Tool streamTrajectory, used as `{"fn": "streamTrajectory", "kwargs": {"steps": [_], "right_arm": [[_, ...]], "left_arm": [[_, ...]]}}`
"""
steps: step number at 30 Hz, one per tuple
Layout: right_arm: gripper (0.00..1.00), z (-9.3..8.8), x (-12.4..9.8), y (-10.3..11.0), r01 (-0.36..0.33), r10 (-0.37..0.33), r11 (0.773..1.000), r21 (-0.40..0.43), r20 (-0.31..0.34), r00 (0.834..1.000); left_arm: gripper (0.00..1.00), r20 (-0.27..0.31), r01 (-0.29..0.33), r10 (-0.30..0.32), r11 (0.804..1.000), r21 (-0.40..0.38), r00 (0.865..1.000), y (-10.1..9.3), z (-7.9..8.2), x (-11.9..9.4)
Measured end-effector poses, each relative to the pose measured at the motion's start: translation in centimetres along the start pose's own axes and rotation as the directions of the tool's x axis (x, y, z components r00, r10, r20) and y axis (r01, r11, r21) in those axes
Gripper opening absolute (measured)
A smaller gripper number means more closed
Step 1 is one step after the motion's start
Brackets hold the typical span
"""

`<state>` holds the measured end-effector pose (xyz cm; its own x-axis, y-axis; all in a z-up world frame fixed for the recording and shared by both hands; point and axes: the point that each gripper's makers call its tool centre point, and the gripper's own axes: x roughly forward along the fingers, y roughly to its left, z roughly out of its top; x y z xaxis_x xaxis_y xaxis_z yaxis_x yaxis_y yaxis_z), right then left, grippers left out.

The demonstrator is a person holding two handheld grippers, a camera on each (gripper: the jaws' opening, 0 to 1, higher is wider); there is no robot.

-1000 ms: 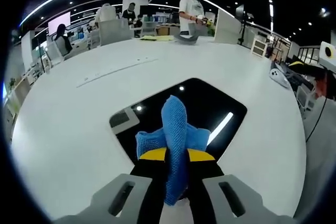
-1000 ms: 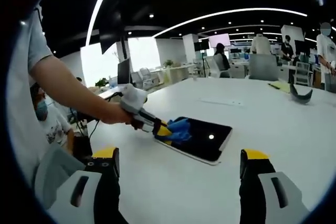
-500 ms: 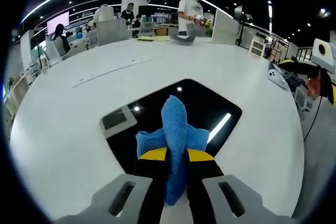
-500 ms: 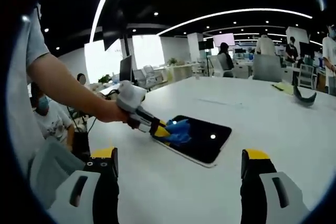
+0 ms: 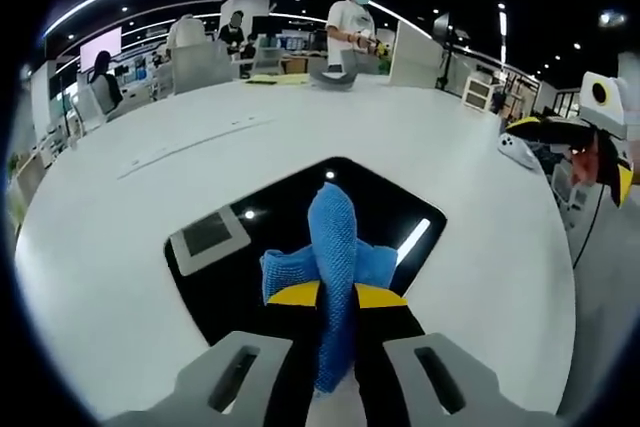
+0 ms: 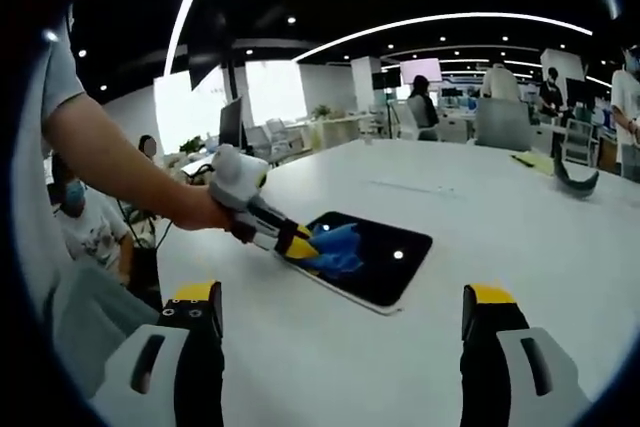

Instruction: Wipe the mirror surface with the cleaning cloth until all visible marks leave the cleaned area.

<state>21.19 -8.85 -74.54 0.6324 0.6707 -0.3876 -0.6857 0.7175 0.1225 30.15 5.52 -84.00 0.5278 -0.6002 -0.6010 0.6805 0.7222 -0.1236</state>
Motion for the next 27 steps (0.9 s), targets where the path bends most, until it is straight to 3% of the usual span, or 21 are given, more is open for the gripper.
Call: {"fn": "streamTrajectory", "kwargs": {"steps": [27], "right_arm": [[1.0,-0.1,0.6,-1.4,-0.008,0.008,1.0,0.0,0.004,1.0]], "left_arm": [[0.08,0.005,0.054,-0.055,0.998,0.025,0.998,-2.2,1.2,2.2]]}}
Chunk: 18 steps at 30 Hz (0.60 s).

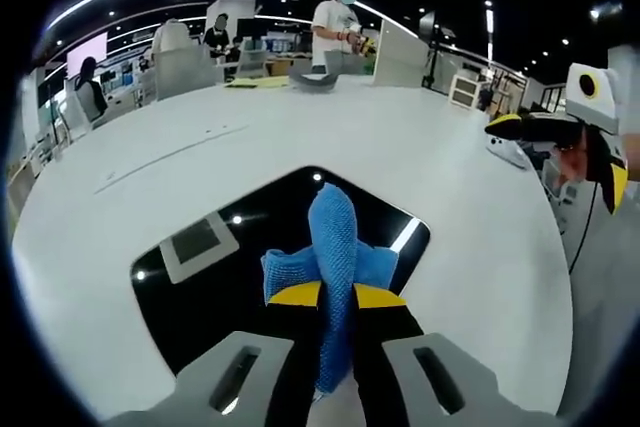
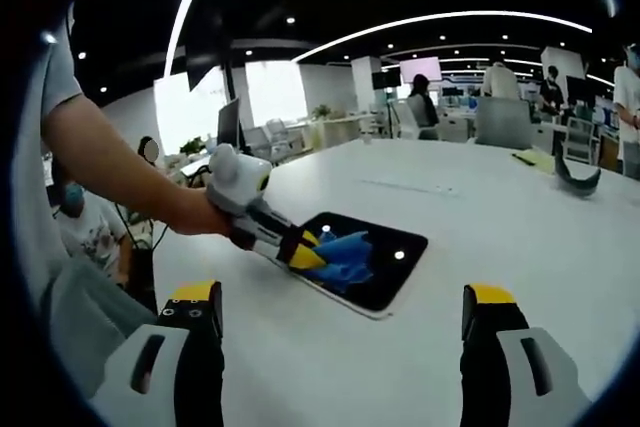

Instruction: Wipe the mirror surface with the cleaning cloth until all visible marks leave the cleaned area.

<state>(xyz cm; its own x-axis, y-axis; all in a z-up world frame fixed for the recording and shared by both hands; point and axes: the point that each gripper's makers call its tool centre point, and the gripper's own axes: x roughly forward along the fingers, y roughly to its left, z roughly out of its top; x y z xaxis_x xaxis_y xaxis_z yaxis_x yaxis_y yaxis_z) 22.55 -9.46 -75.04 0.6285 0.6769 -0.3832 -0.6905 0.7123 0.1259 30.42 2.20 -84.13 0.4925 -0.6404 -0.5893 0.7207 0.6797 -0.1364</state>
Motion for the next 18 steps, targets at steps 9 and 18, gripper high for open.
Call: {"fn": "streamTrajectory", "kwargs": {"steps": [9,18], "right_arm": [[0.99,0.0,0.1,-0.4,-0.011,0.011,1.0,0.0,0.0,1.0],[0.99,0.4,0.1,-0.7,-0.014,0.014,1.0,-0.005,0.005,1.0]], "left_arm": [[0.08,0.007,0.014,-0.014,1.0,0.004,1.0,-0.9,0.4,0.8],[0.08,0.005,0.028,-0.028,1.0,0.011,1.0,-1.8,0.8,1.4]]}}
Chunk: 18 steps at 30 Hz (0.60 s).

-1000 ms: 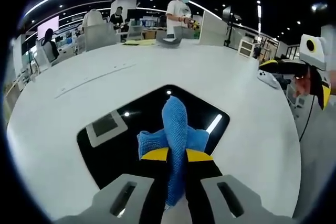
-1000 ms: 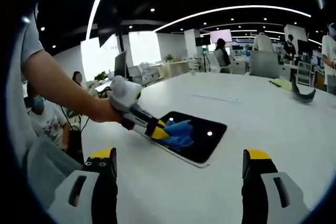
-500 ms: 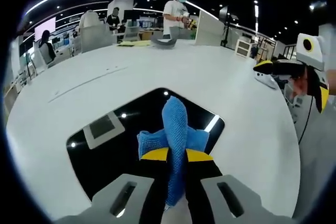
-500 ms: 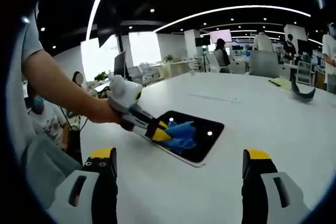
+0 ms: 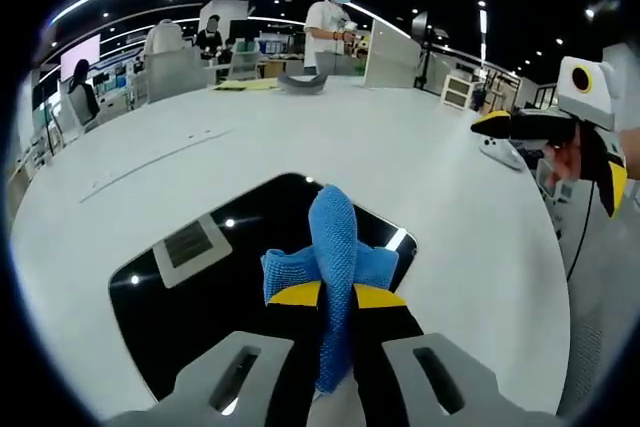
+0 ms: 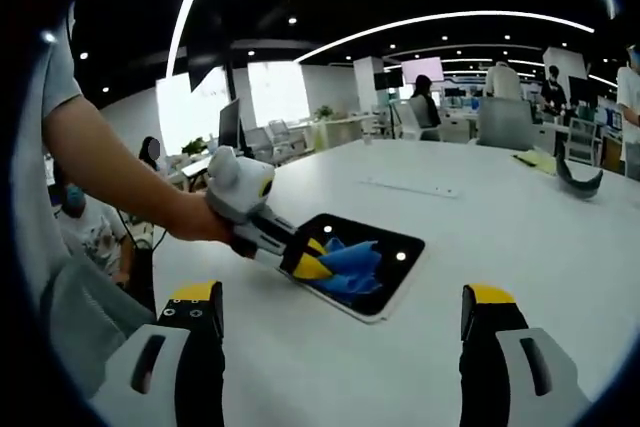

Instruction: Wipe the mirror surface with the cleaning cloth until all visible marks leave the cleaned area.

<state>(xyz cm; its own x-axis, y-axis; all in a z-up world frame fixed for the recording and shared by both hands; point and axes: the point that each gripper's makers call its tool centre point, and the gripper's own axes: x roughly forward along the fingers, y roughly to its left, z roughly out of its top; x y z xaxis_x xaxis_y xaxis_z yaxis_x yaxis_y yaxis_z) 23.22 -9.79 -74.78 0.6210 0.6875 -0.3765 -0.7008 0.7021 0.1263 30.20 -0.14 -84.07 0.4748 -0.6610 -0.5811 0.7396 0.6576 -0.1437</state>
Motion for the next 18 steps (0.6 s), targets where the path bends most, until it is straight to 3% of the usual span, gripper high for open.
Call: {"fn": "streamTrajectory", "kwargs": {"steps": [18], "right_arm": [[0.98,-0.6,-0.3,-0.3,0.011,-0.011,1.0,0.009,-0.01,1.0]], "left_arm": [[0.08,-0.006,0.029,-0.029,1.0,0.009,1.0,-1.8,0.5,1.1]]}}
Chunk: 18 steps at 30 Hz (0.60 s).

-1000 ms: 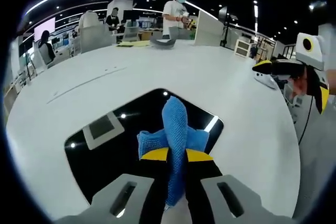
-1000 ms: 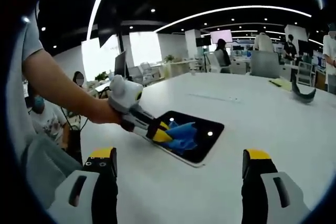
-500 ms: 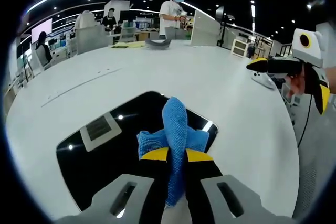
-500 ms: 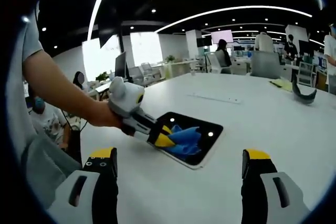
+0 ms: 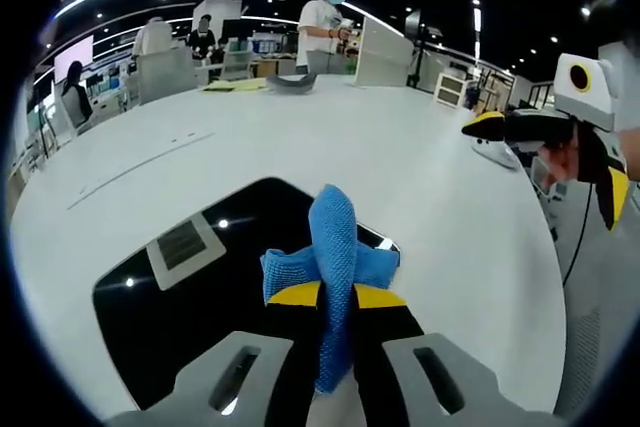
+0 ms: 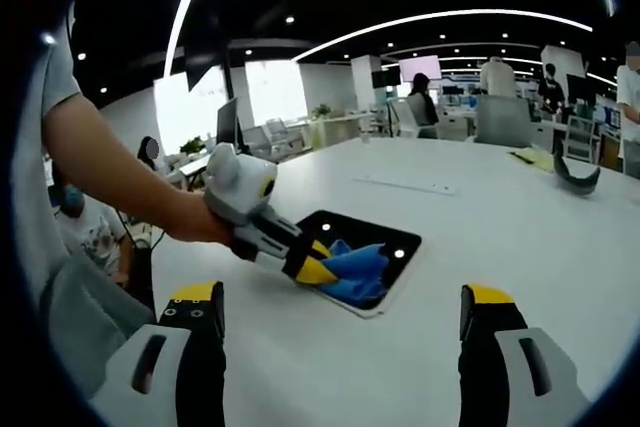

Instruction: Wipe the mirror surface with the cleaning cloth until all visible marks leave the cleaned area.

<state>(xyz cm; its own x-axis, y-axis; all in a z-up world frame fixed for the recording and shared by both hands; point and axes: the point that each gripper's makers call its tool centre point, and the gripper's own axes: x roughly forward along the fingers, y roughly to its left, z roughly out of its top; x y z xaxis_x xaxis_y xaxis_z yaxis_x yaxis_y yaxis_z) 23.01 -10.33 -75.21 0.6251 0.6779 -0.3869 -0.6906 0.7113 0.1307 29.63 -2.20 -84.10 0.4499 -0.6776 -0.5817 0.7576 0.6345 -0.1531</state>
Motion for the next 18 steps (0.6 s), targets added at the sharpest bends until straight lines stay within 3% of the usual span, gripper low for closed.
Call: {"fn": "streamTrajectory", "kwargs": {"steps": [18], "right_arm": [[0.97,0.0,-0.4,-0.3,0.011,-0.011,1.0,0.015,0.006,1.0]], "left_arm": [[0.08,0.007,0.027,-0.027,1.0,0.003,1.0,-1.5,0.4,0.9]]}}
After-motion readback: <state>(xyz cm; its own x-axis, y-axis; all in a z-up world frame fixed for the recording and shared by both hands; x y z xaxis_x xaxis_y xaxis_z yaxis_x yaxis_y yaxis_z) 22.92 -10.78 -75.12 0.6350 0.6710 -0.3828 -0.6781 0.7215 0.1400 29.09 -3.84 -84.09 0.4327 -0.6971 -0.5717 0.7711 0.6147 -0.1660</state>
